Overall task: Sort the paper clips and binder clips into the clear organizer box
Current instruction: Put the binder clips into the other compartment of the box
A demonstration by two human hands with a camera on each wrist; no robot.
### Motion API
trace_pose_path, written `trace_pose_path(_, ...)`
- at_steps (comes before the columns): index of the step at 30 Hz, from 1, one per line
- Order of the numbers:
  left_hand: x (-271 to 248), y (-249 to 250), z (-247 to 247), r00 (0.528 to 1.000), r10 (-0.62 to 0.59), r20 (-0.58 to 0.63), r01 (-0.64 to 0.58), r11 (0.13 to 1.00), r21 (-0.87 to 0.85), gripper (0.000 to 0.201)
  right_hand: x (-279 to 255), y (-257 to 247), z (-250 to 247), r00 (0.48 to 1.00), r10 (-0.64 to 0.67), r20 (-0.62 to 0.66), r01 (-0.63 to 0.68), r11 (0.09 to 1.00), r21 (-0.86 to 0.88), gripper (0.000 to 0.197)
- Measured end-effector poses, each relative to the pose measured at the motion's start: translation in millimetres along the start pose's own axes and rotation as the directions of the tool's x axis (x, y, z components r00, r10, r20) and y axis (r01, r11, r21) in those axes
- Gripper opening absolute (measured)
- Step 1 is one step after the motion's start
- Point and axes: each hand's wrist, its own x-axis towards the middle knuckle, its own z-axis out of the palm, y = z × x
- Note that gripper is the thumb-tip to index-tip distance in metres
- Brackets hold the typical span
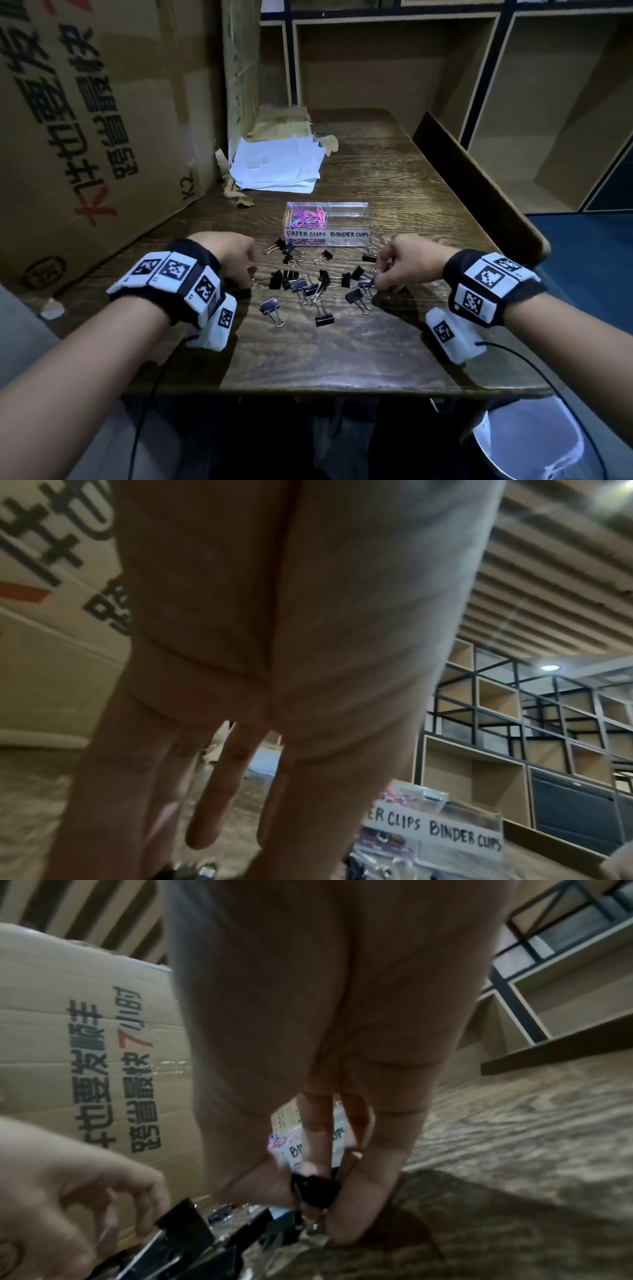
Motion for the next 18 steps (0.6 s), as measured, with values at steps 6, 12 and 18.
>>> trace_pose_path(6, 13.5, -9.3, 17.9, 0.996, 0.016, -0.084, -0.031, 0.985, -0.172, 0.025, 10.5, -2.2, 5.1, 0.990, 0.015, -0.142, -0.016, 1.000, -0.006, 0.023)
trace_pose_path(12, 13.6, -13.6, 11.8, 1.000, 0.023, 0.014, -0.021, 0.987, -0.159, 0.037, 13.1, -1.2, 8.2, 0.991, -0.001, -0.136, 0.028, 0.981, 0.194, 0.016)
trace_pose_path(18, 16.9, -16.6, 19.9, 0.997, -0.005, -0.074, -0.011, 0.976, -0.216, 0.027, 14.4, -2.5, 9.7, 0.999, -0.032, -0.026, 0.033, 0.998, 0.052, 0.017)
